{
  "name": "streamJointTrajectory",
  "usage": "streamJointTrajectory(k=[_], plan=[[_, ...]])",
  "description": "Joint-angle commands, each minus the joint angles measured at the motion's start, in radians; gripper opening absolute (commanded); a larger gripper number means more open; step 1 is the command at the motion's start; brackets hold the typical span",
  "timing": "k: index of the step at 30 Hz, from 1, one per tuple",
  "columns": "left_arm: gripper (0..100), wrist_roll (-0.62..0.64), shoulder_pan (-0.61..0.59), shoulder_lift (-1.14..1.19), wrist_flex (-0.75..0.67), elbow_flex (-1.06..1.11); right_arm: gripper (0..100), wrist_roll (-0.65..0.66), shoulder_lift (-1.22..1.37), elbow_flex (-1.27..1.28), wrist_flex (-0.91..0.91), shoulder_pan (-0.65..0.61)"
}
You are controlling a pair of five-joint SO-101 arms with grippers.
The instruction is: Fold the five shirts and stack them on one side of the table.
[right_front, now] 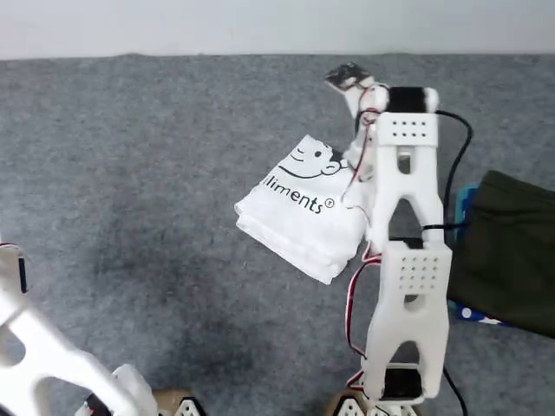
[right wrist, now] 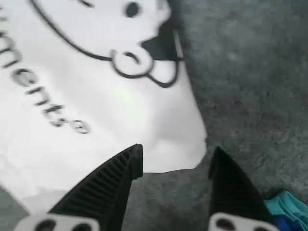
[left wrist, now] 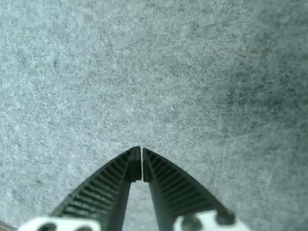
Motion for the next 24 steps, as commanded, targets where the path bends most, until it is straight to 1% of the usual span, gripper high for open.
streamJointTrajectory(k=[1,4,7,10,12,15,18,21,24], plan=[[1,-0.014,-0.002,-0.029,0.002,-0.047,10.6,-0.015,-0.194,0.133,0.041,-0.082],[1,-0.014,-0.002,-0.029,0.002,-0.045,0.5,-0.017,-0.289,0.276,0.041,-0.182],[1,-0.014,-0.002,-0.029,0.003,-0.044,2.0,-0.018,-0.344,0.370,0.036,-0.286],[1,-0.014,-0.002,-0.029,0.005,-0.042,2.4,-0.054,-0.329,0.376,0.030,-0.384],[1,-0.014,-0.002,-0.028,0.005,-0.039,5.6,-0.089,-0.302,0.374,0.010,-0.441],[1,-0.012,-0.002,-0.028,0.005,-0.039,15.9,-0.100,-0.252,0.374,-0.030,-0.504],[1,-0.012,-0.002,-0.028,0.005,-0.039,24.9,-0.098,-0.209,0.374,-0.082,-0.538],[1,-0.014,-0.002,-0.028,0.005,-0.039,26.3,-0.087,-0.176,0.374,-0.124,-0.553],[1,-0.014,-0.002,-0.028,0.006,-0.039,26.4,-0.031,-0.133,0.374,-0.139,-0.555]])
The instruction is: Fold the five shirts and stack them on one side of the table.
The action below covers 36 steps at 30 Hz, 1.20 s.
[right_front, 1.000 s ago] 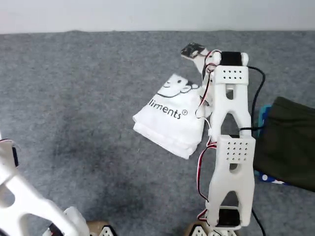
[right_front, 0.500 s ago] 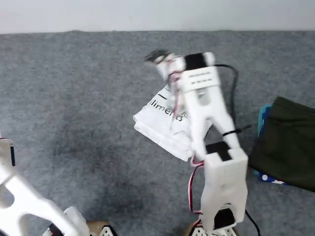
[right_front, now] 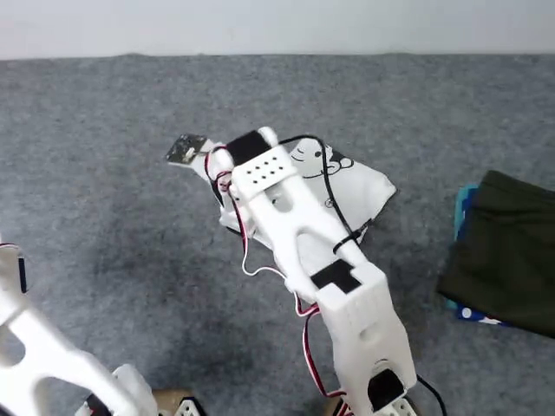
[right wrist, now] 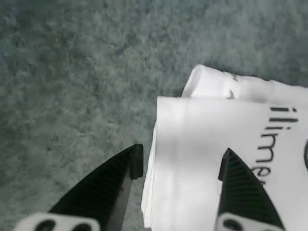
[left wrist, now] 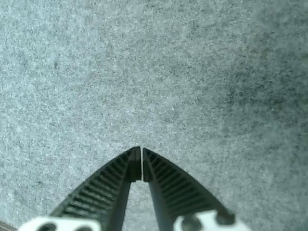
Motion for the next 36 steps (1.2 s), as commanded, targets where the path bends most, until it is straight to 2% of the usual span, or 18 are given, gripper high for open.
streamJointTrajectory(k=[1,7,14,22,30,34,36], plan=[[1,-0.011,-0.002,-0.028,0.006,-0.039,26.4,0.048,0.019,-0.008,-0.030,-0.007],[1,-0.011,-0.002,-0.028,0.006,-0.039,25.8,0.048,0.085,-0.008,-0.116,-0.005],[1,-0.011,-0.002,-0.028,0.006,-0.039,3.8,0.049,0.094,-0.008,-0.200,-0.001],[1,-0.009,-0.002,-0.028,0.006,-0.039,3.2,0.051,0.104,-0.100,-0.209,0.001],[1,-0.009,-0.002,-0.028,0.008,-0.039,3.4,0.046,0.179,-0.224,-0.344,0.021],[1,-0.009,-0.002,-0.029,0.009,-0.039,4.6,-0.031,0.199,-0.305,-0.265,0.035],[1,-0.009,-0.002,-0.029,0.025,-0.042,9.4,-0.061,0.199,-0.347,-0.197,0.044]])
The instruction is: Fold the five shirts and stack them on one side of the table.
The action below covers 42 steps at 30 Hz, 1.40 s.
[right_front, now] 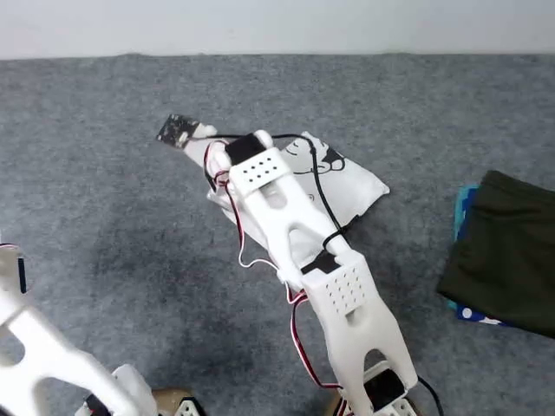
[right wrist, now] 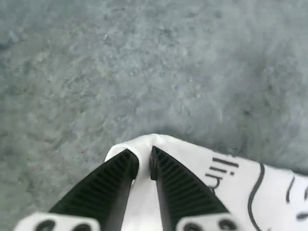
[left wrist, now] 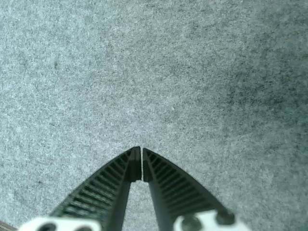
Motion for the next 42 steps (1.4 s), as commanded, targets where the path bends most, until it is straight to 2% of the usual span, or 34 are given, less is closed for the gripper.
streamJointTrajectory(k=[1,5,10,14,18,31,37,42], plan=[[1,-0.008,-0.002,-0.029,0.026,-0.042,12.9,-0.055,-0.016,-0.120,0.102,0.027],[1,-0.008,-0.002,-0.029,0.026,-0.039,22.7,-0.161,-0.016,-0.244,0.226,0.044],[1,-0.008,0.000,-0.029,0.023,-0.044,22.1,-0.334,-0.016,-0.439,0.343,0.070],[1,-0.008,0.000,-0.029,0.023,-0.044,22.1,-0.422,-0.010,-0.542,0.424,0.096],[1,-0.008,0.000,-0.029,0.023,-0.044,22.1,-0.476,-0.018,-0.545,0.421,0.130],[1,-0.006,0.000,-0.029,0.025,-0.044,22.3,-0.486,-0.007,-0.494,0.423,0.082],[1,-0.006,0.000,-0.029,0.025,-0.041,22.3,-0.793,-0.008,-0.493,0.424,0.131],[1,-0.006,0.000,-0.029,0.023,-0.044,22.3,-0.852,-0.053,-0.477,0.427,0.165]])
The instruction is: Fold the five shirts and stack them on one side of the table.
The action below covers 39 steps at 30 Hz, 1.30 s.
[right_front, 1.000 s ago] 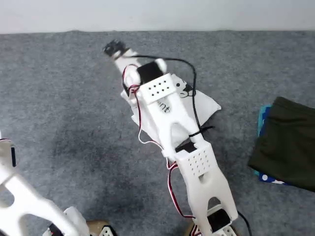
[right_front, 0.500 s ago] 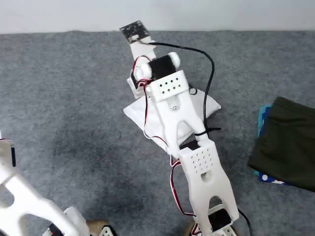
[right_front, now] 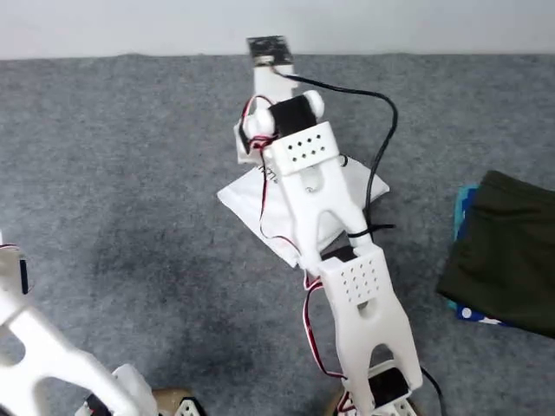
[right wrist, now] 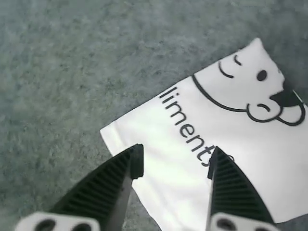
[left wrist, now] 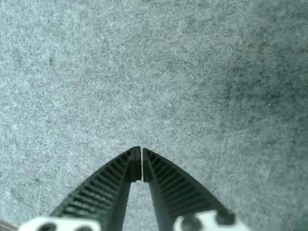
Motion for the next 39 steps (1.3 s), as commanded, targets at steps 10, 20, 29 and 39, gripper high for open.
streamJointTrajectory(k=[10,20,29,39], plan=[[1,-0.003,0.000,-0.028,0.003,-0.041,26.6,-0.272,-0.369,0.477,0.036,0.031],[1,-0.003,0.052,-0.028,0.006,-0.042,57.1,-0.588,-0.216,0.531,-0.087,0.087],[1,-0.002,0.097,-0.029,0.006,-0.047,50.0,-0.661,-0.039,0.531,-0.272,0.179],[1,-0.003,0.092,-0.029,0.006,-0.047,31.6,-0.664,0.142,0.529,-0.375,0.189]])
